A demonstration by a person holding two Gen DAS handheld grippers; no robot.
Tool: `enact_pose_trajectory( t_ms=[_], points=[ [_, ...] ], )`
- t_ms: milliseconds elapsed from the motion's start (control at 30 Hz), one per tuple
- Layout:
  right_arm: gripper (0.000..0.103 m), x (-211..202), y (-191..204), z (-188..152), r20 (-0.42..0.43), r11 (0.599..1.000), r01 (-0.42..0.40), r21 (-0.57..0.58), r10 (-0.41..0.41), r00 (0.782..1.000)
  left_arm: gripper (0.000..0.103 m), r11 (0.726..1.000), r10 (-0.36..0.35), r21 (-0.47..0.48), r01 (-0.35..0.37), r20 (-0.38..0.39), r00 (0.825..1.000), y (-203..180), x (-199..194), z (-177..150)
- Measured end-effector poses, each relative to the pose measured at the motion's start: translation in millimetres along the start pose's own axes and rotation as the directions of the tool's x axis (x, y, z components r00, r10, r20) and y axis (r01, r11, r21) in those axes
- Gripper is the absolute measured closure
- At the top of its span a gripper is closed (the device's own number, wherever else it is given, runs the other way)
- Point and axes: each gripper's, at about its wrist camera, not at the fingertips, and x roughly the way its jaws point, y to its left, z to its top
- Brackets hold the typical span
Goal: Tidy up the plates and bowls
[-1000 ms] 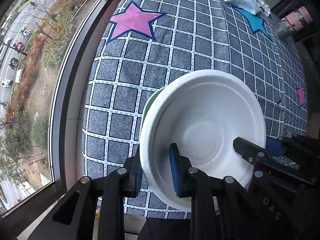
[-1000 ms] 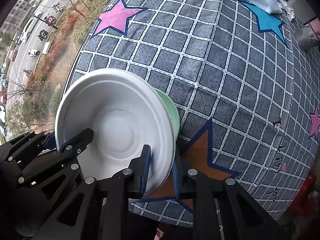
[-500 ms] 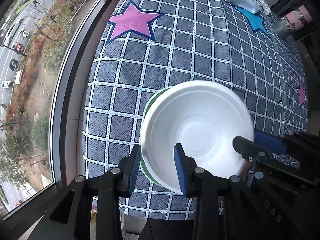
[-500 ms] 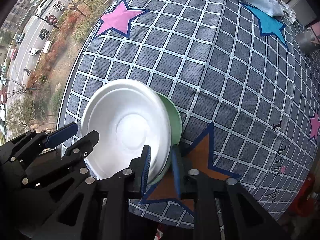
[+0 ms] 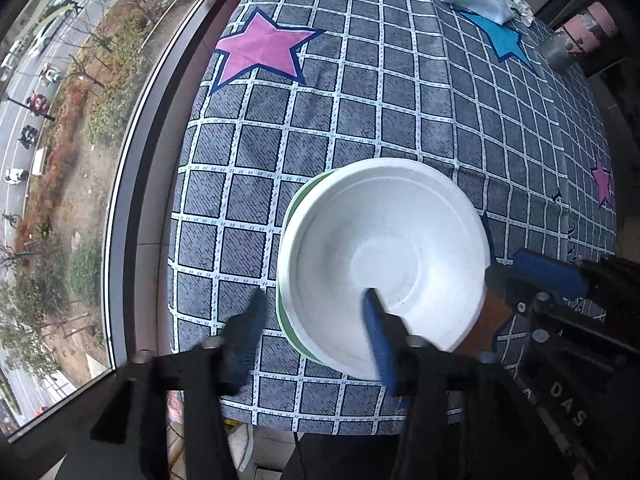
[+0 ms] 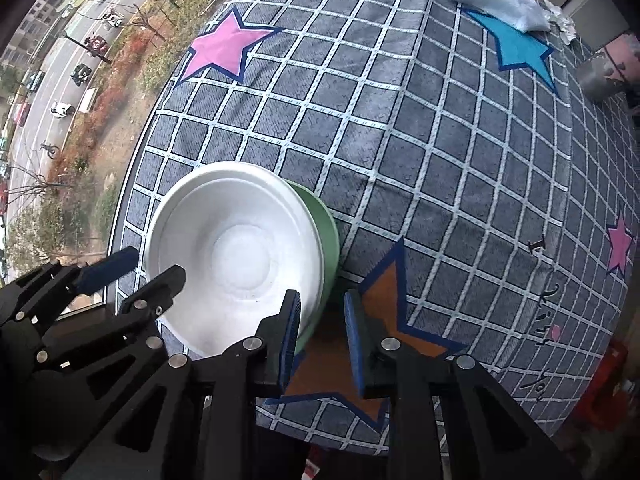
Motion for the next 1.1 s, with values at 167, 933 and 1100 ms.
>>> enact_pose_trajectory(
  t_ms=[167,933,1100],
  points=[
    [0.042,-10.9,-8.1,-7.6,0.04,1.0,0.014,0.0,-0.014,0.999,0.02,1.0,0.03,0.006,-0.03,0.026,0.999,1.9,-10.2,-6.6],
    [0.042,-25.3,-10.6,-28.4,0.073,0.997,0.059,-0.04,-0.056,0.996,0.017,0.988,0.127,0.07,-0.138,0.144,0.981,-27.3,-35.9,-34.2],
    [0.042,-26.6,-15.2,-30.0,0.075,0.997,0.069,-0.034,-0.067,0.995,0.017,0.992,0.103,0.064,-0.111,0.121,0.987,-28.4,-45.3,-35.5]
  ],
)
